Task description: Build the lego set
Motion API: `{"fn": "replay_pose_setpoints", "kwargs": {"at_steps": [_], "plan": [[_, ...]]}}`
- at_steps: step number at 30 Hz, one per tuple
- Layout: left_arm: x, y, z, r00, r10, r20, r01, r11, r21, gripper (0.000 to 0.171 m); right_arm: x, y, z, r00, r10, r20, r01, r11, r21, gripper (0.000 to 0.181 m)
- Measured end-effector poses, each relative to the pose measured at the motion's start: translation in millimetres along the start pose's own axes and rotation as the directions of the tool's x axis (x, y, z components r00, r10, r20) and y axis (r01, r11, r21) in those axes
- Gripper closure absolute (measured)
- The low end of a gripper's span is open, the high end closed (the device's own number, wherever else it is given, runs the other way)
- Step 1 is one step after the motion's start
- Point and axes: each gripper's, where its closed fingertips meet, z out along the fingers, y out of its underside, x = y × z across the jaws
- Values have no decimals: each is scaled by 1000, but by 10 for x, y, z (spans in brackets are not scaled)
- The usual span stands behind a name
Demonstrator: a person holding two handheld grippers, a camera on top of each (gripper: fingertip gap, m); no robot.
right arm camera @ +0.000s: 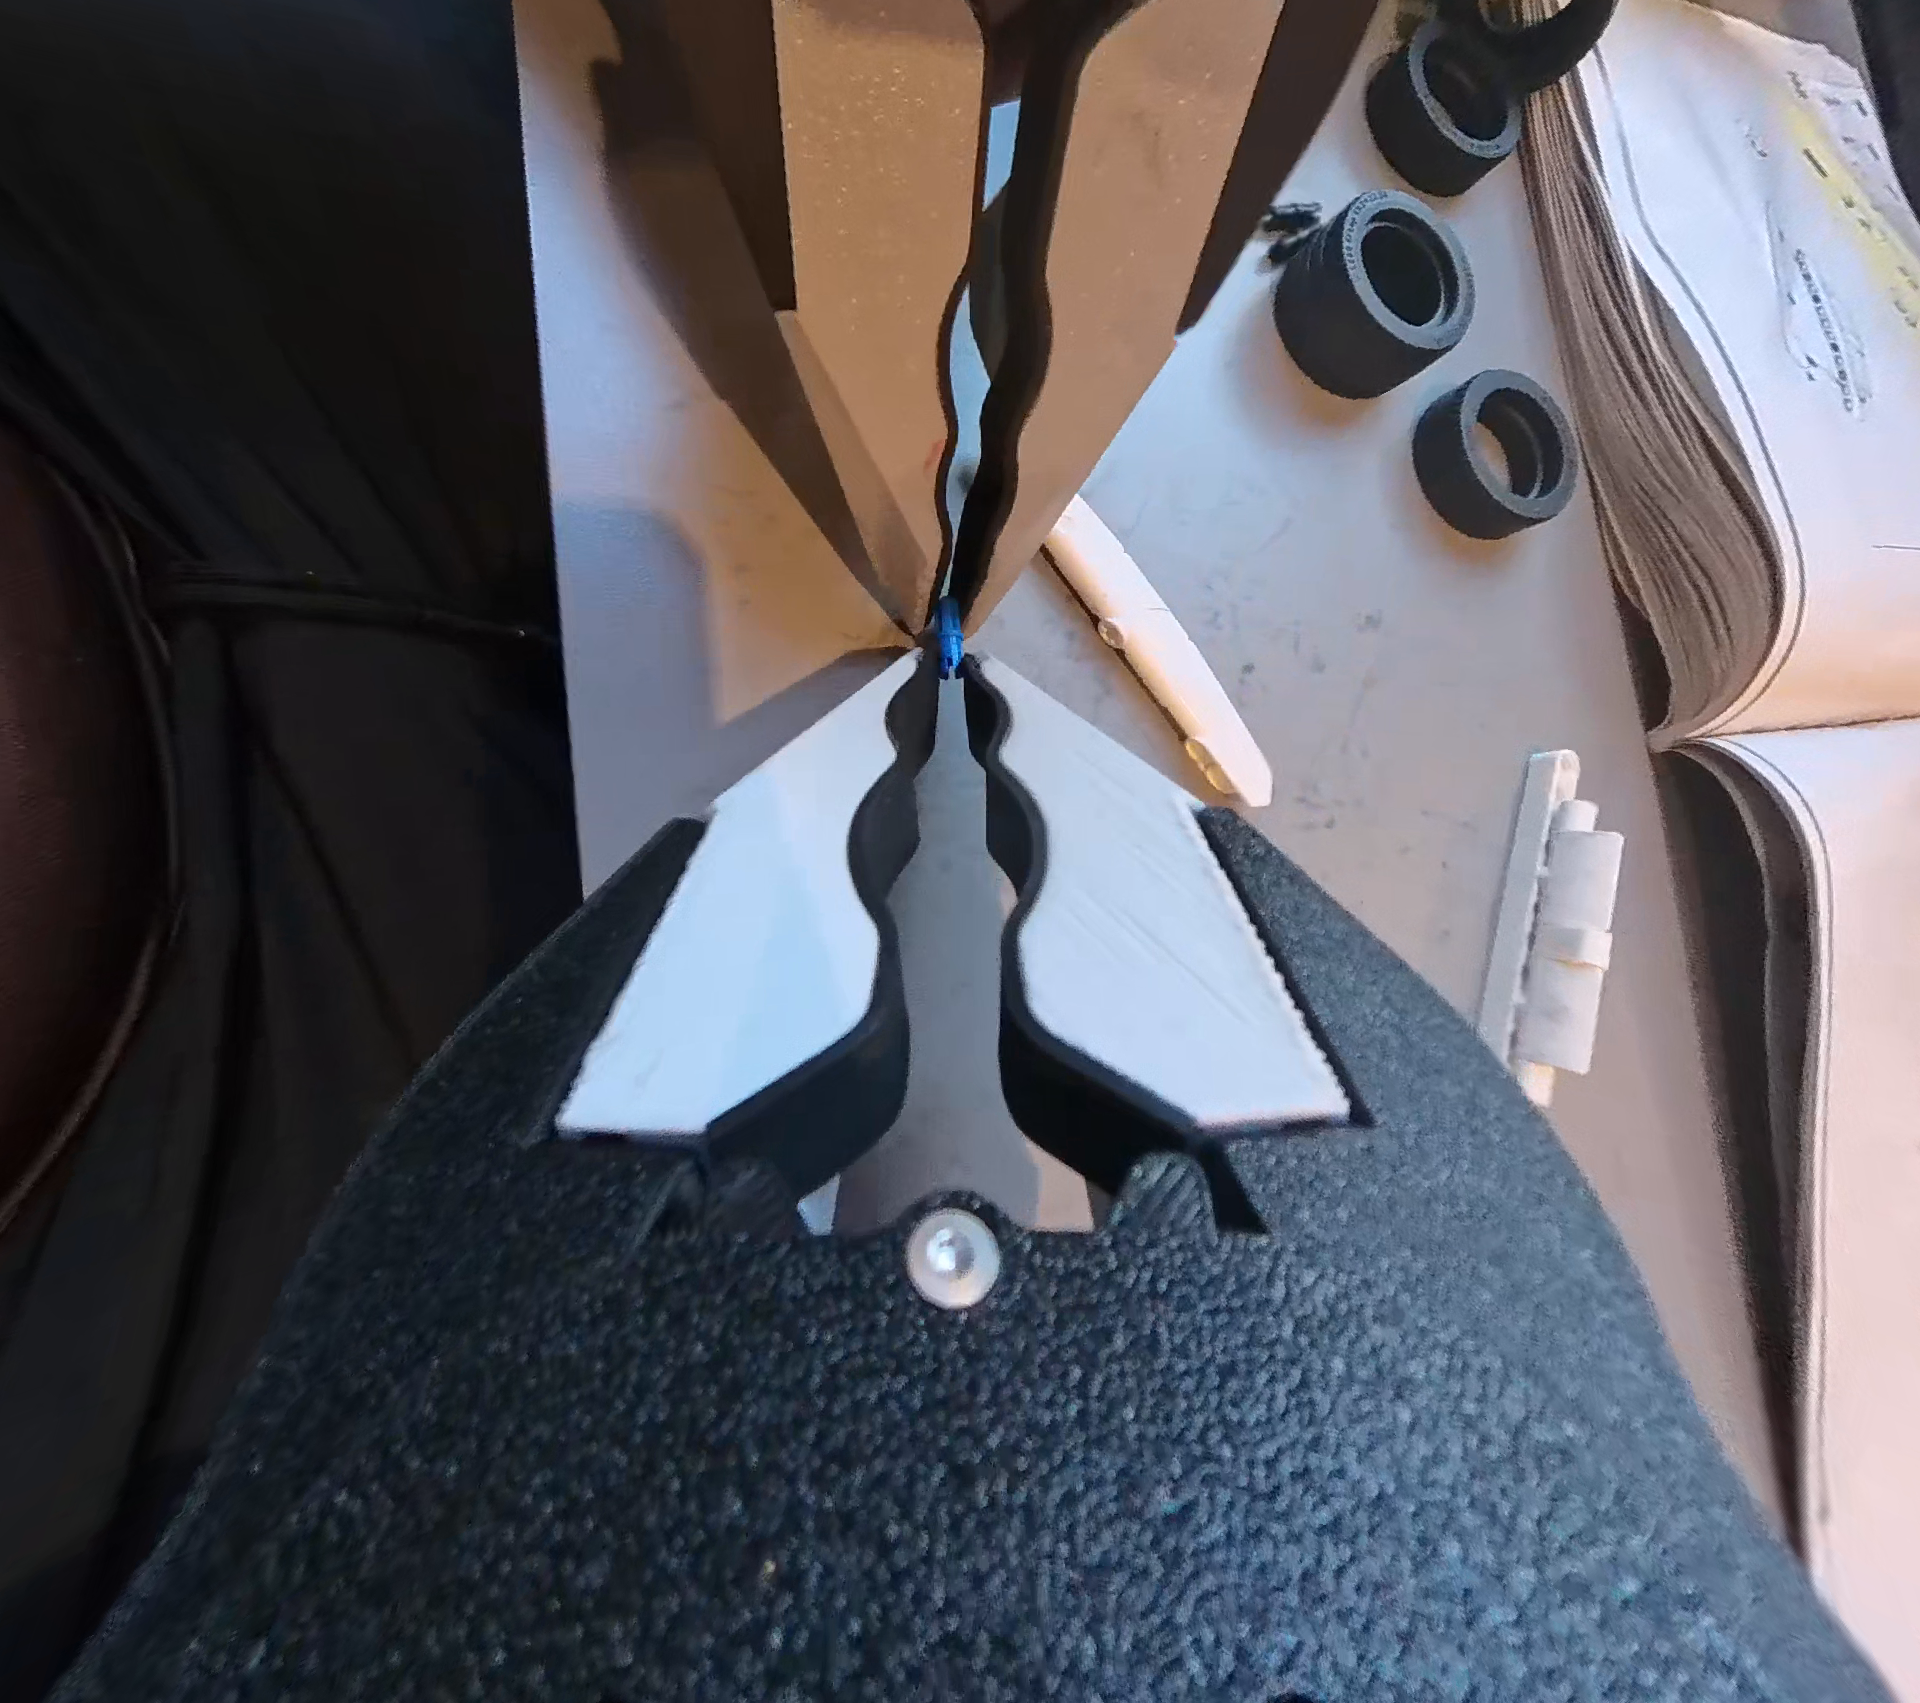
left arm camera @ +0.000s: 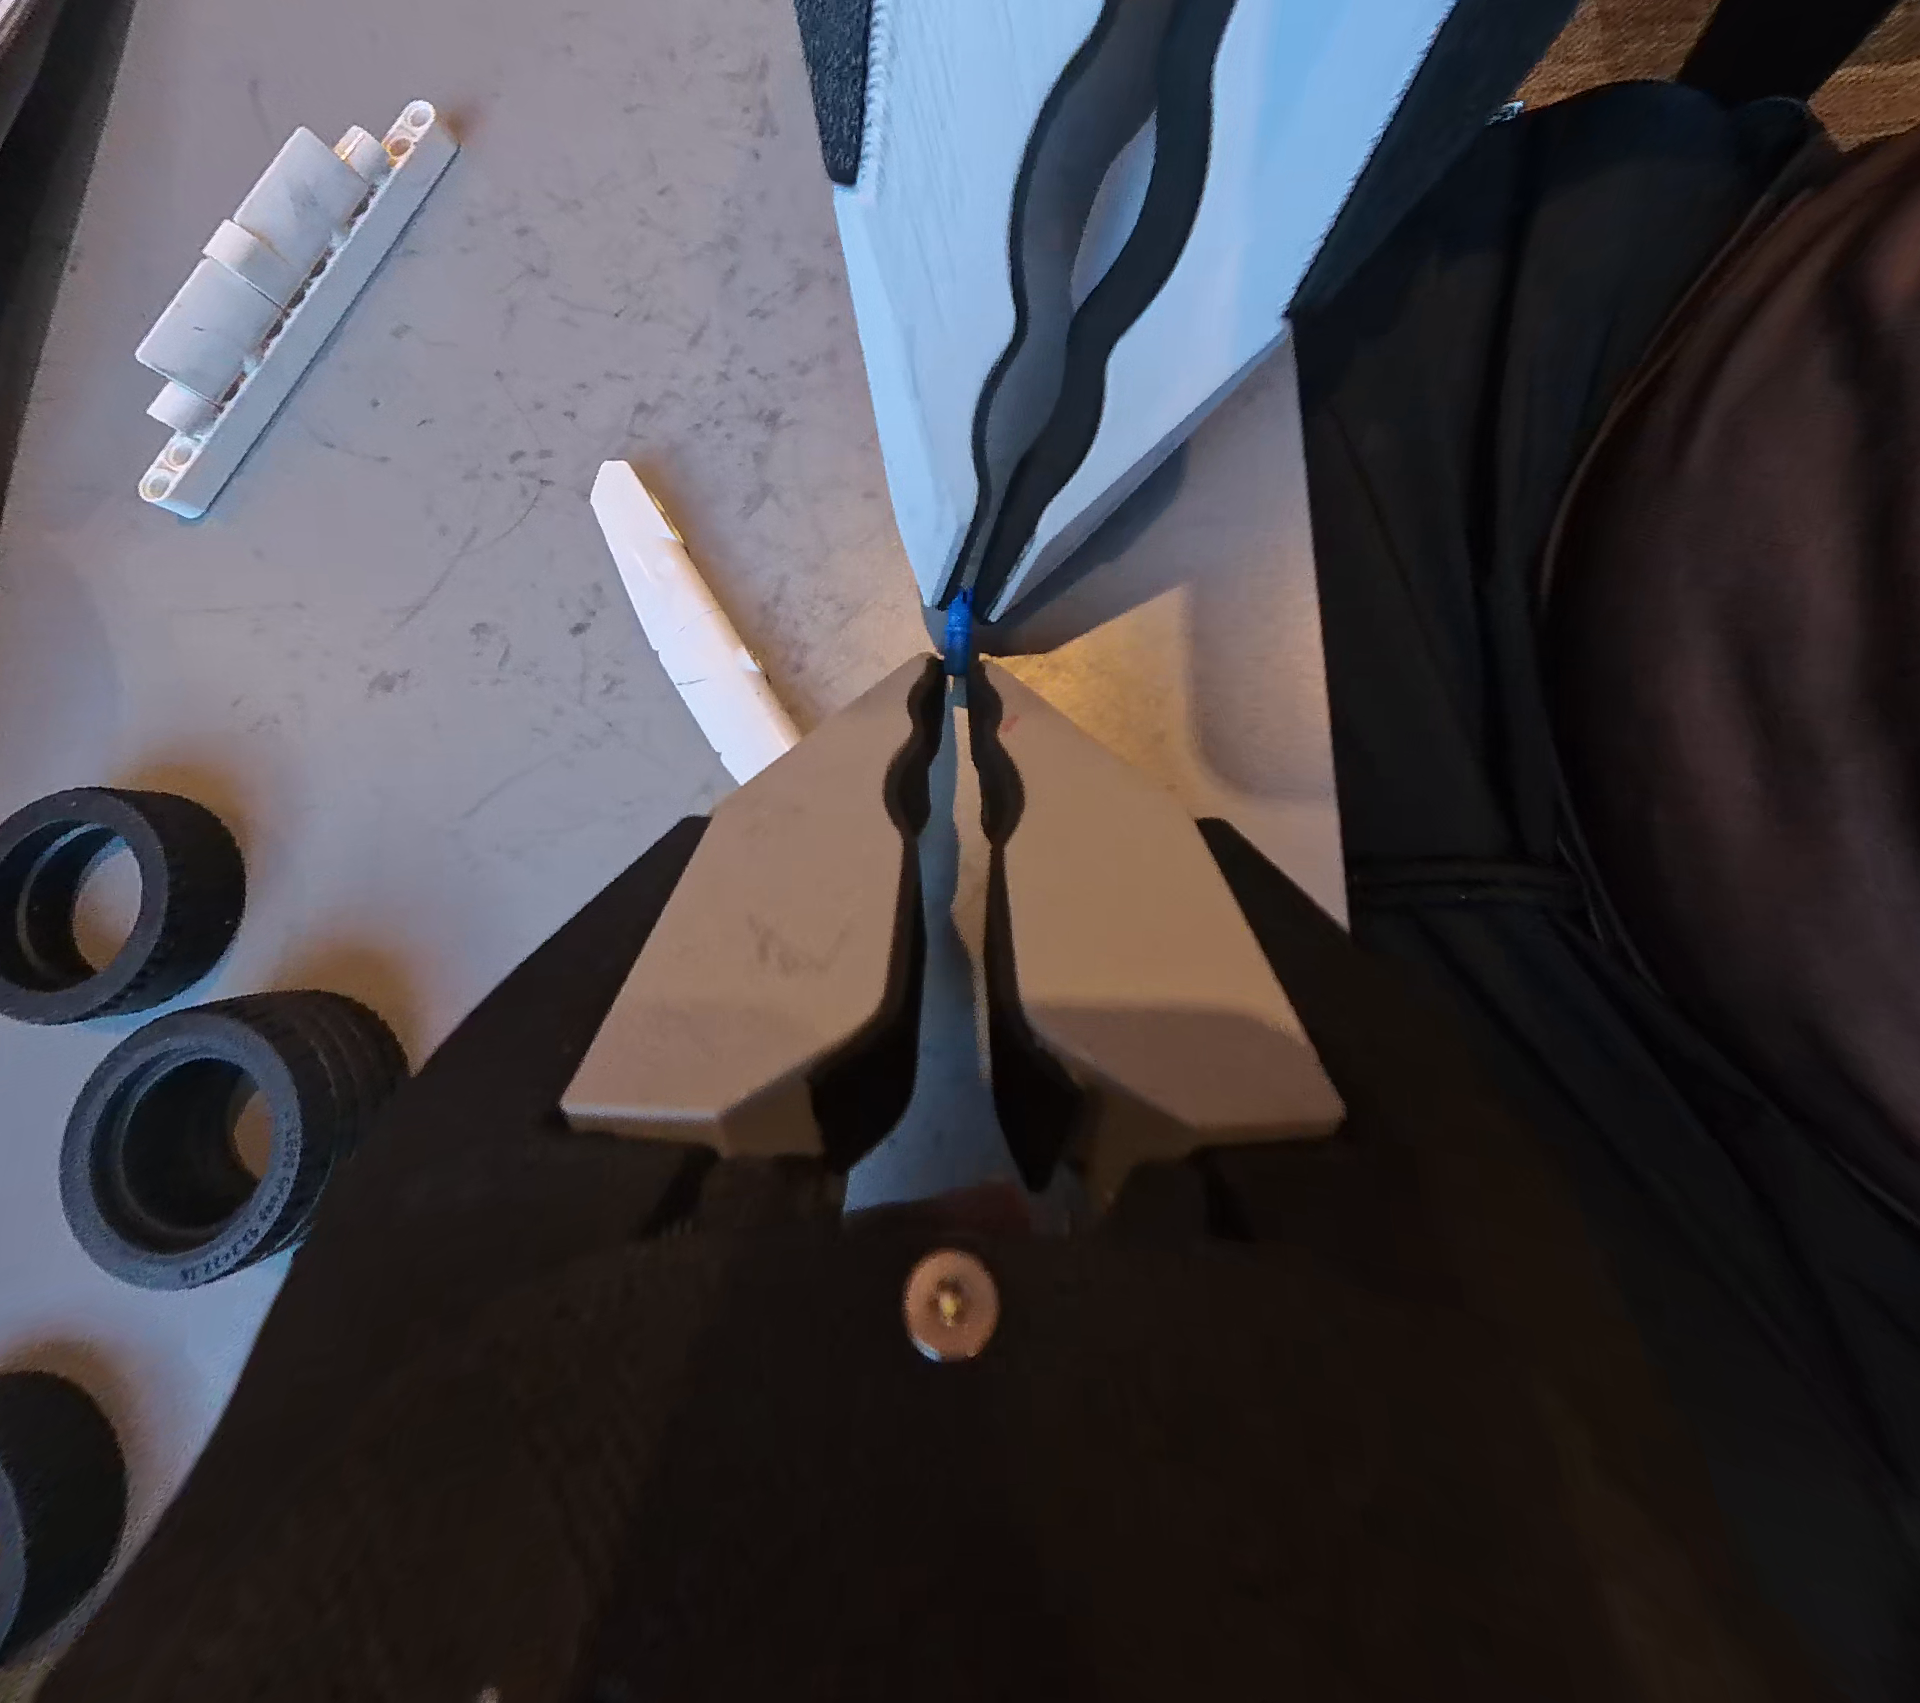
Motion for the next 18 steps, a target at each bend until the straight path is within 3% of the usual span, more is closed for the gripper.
{"fn": "replay_pose_setpoints", "kwargs": {"at_steps": [2,7,10,13,18], "plan": [[-14,5,-12,1000,1,6,-1,1000,0,170,8,3,-2,998,54,17,-54,999,8,176],[-276,60,-248,988,29,153,-23,999,-42,158,131,128,-31,970,241,21,-240,971,-11,177],[-340,127,-265,988,-56,146,65,996,-58,144,213,190,-24,928,371,38,-370,929,-18,177],[-336,157,-193,985,-135,104,140,989,-39,143,250,188,-11,884,462,73,-462,887,-10,177],[-175,117,-108,975,-220,-12,219,975,-36,144,280,219,-21,882,469,49,-468,883,-27,177]]}}
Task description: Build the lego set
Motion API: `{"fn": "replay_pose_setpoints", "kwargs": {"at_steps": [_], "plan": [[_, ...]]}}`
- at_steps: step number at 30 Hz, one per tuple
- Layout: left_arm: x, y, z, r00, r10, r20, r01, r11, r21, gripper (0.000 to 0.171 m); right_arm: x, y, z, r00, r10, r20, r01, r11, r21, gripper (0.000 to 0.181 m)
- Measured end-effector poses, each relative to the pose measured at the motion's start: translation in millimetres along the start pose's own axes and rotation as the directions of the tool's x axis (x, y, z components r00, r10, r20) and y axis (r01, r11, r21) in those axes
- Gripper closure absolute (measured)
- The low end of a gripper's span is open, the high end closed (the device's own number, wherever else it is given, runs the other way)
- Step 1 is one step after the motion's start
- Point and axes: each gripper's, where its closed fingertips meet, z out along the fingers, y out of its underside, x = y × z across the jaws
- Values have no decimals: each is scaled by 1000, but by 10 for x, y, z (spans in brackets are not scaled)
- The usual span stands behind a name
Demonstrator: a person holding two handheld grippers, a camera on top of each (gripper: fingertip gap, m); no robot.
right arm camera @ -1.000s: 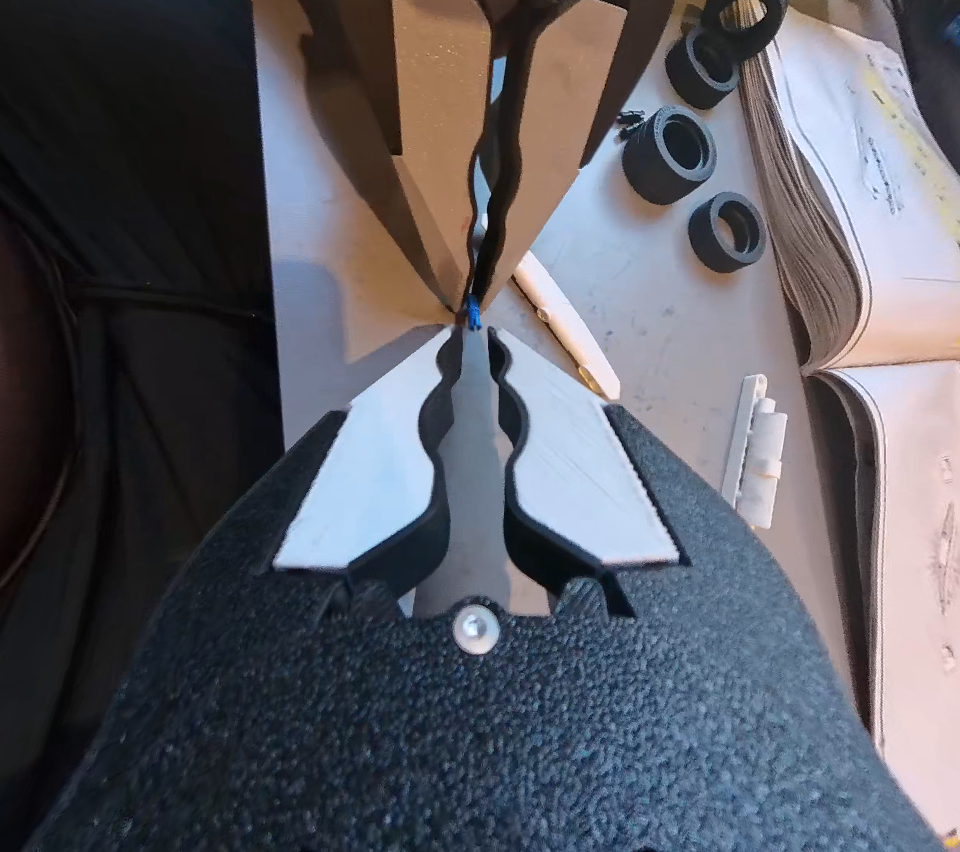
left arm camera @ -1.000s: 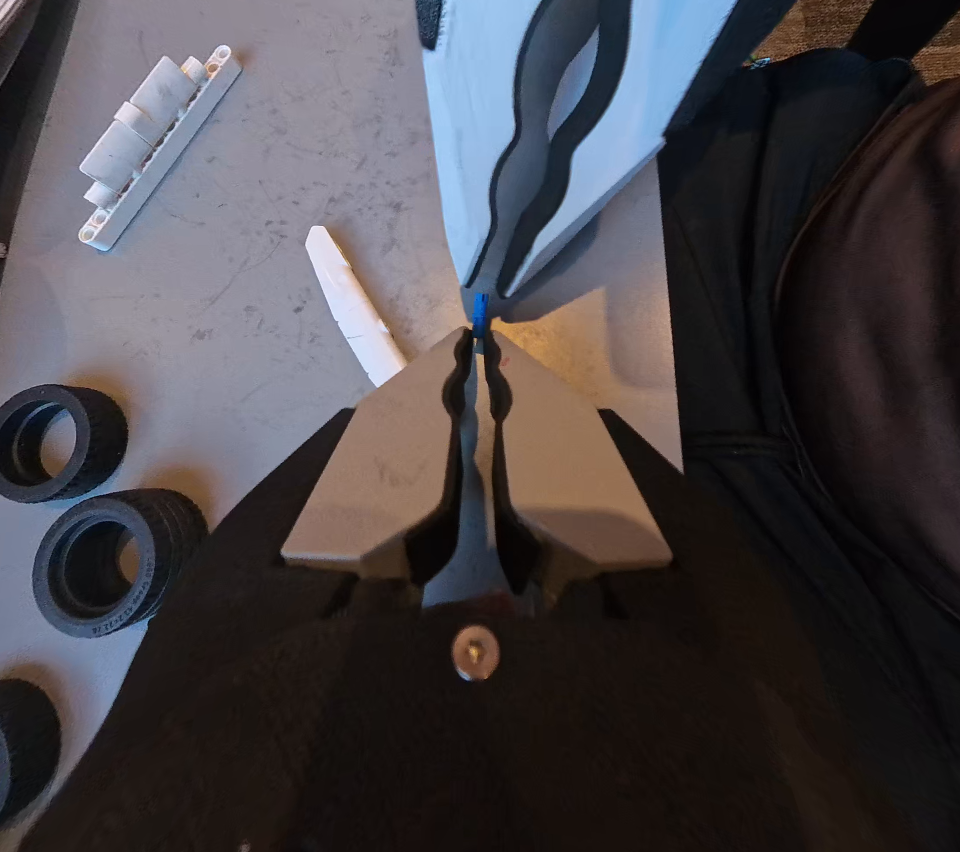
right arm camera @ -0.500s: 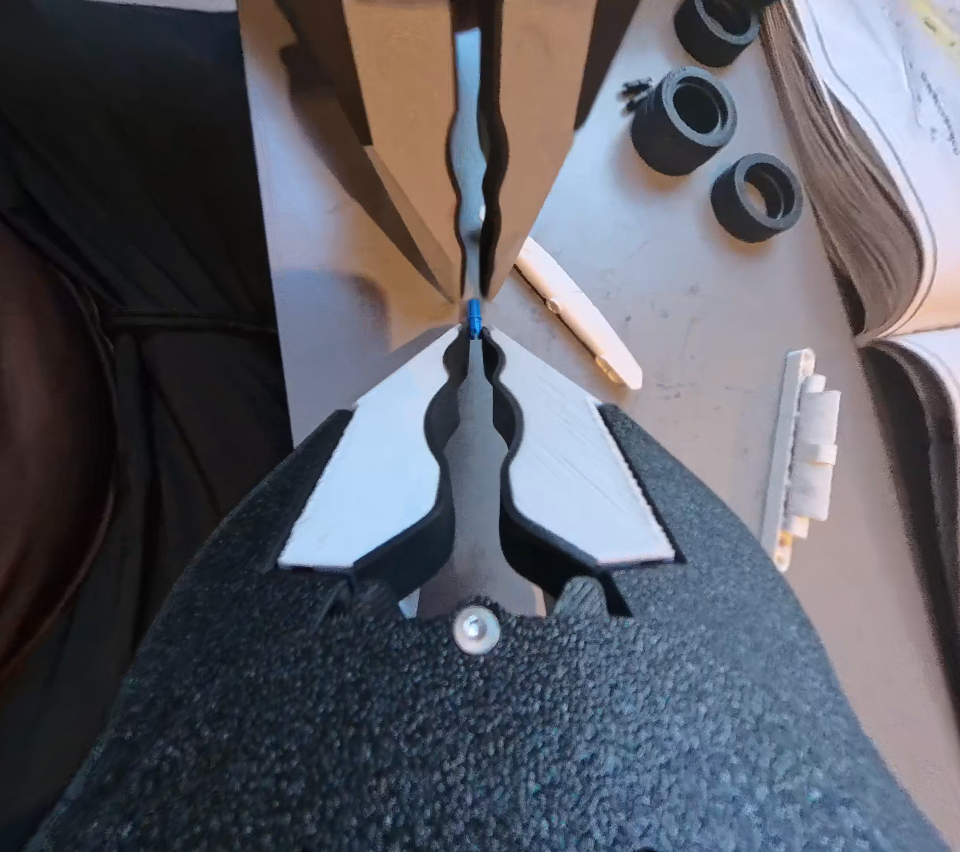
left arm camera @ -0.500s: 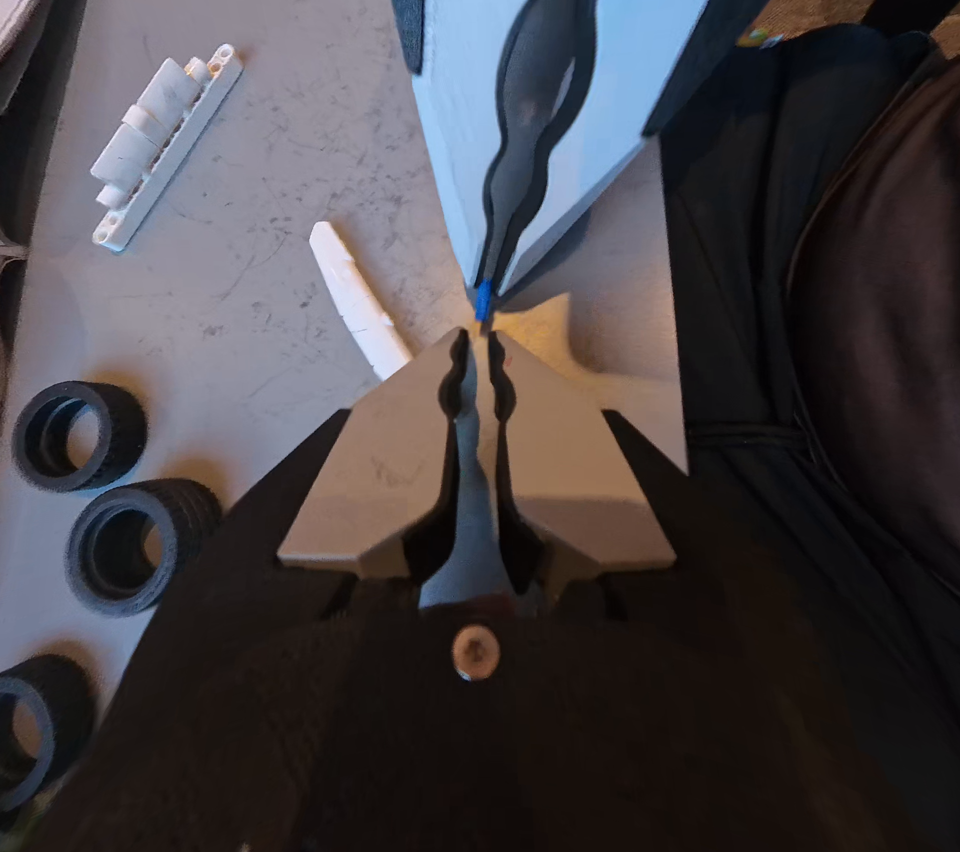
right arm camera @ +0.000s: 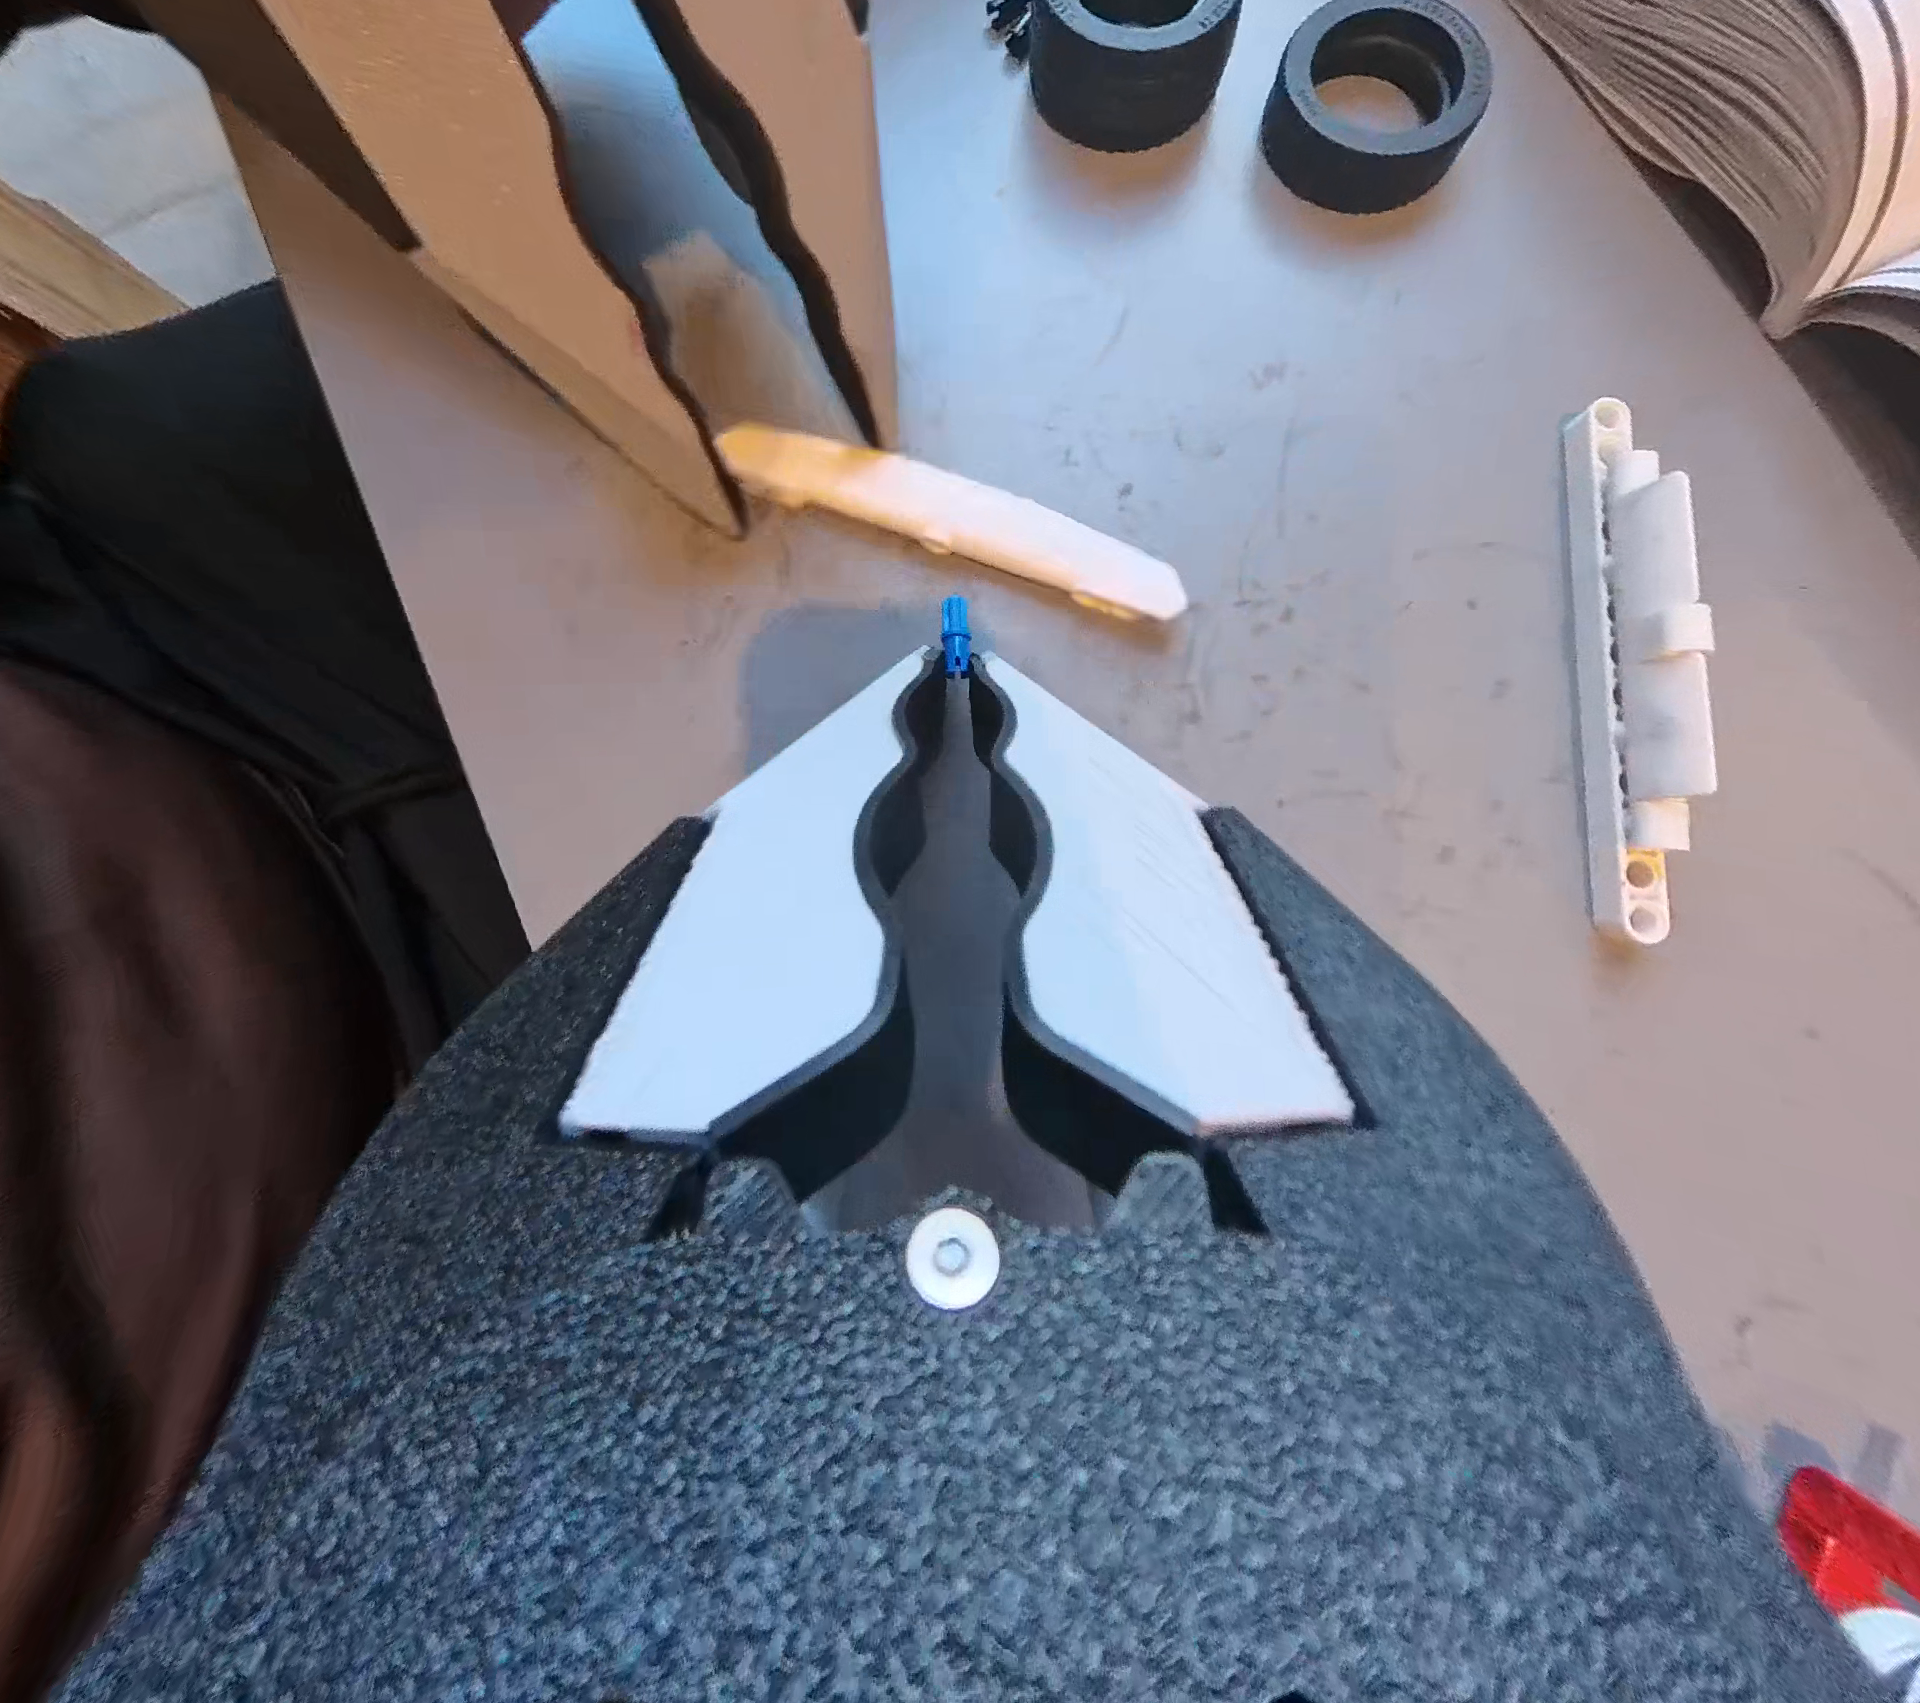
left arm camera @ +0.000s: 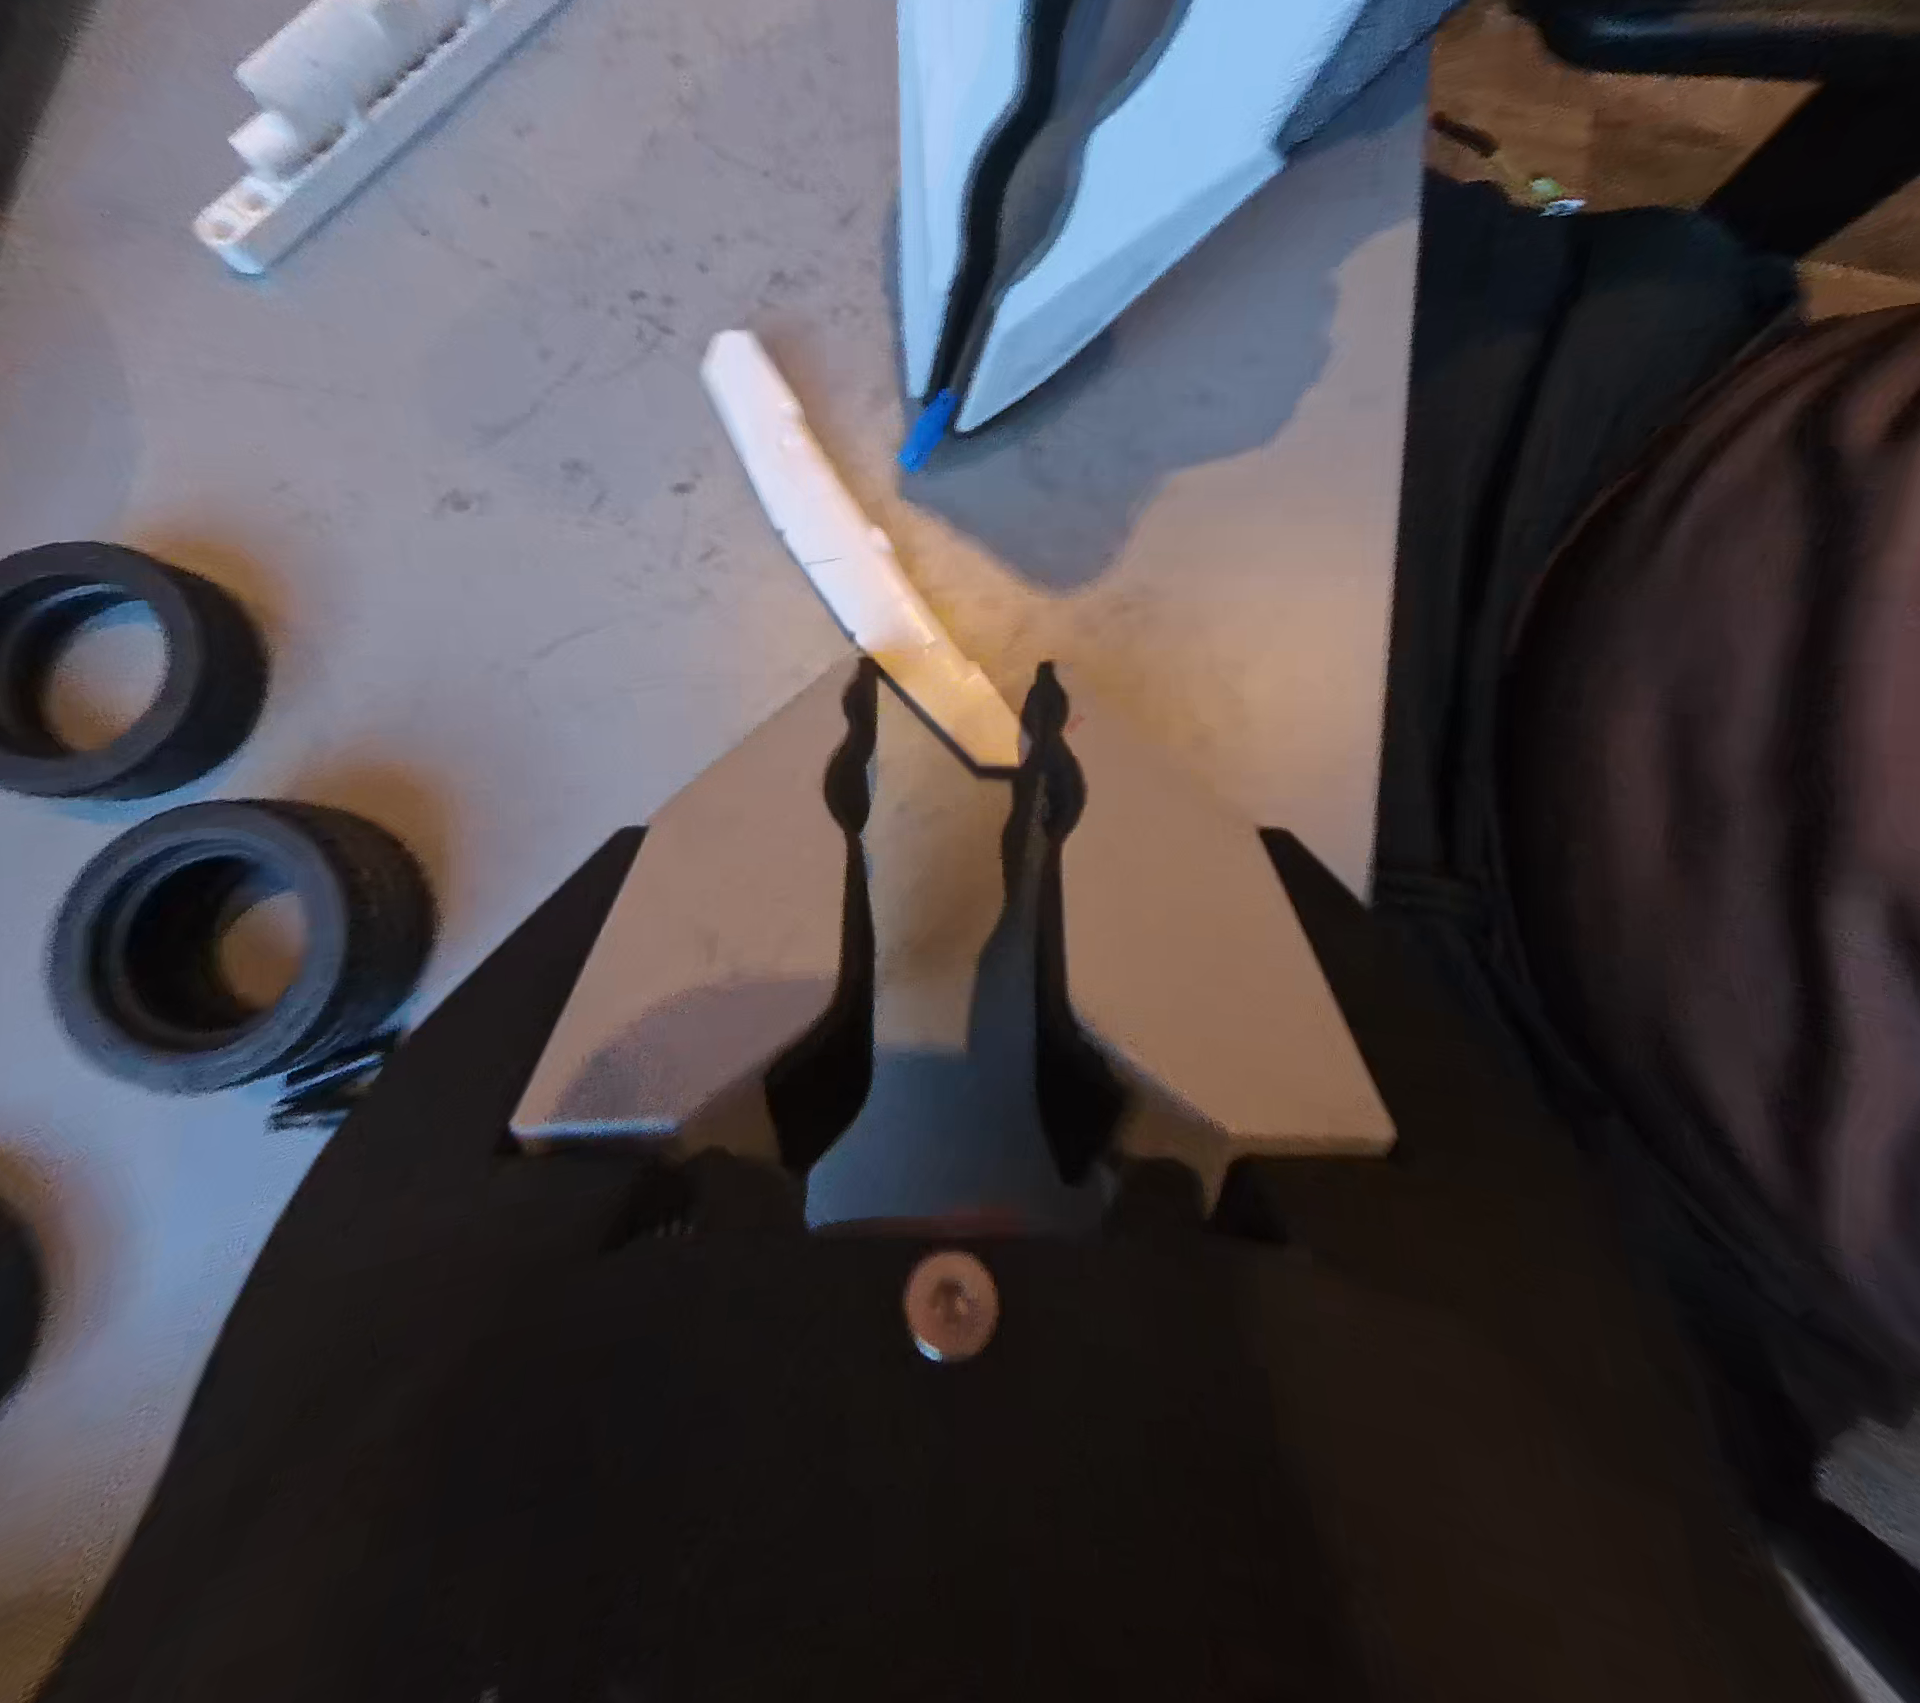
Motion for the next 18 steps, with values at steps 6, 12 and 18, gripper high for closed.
{"fn": "replay_pose_setpoints", "kwargs": {"at_steps": [6,12,18], "plan": [[208,-109,7,997,15,-72,-14,1000,18,142,-23,72,-19,997,-72,4,72,997,-32,177],[-142,-158,-82,979,185,89,-188,982,25,130,2,50,-14,996,-89,19,90,995,-37,177],[-155,-285,-41,938,345,-37,-346,938,-15,111,5,45,-9,995,-96,22,97,995,-32,177]]}}
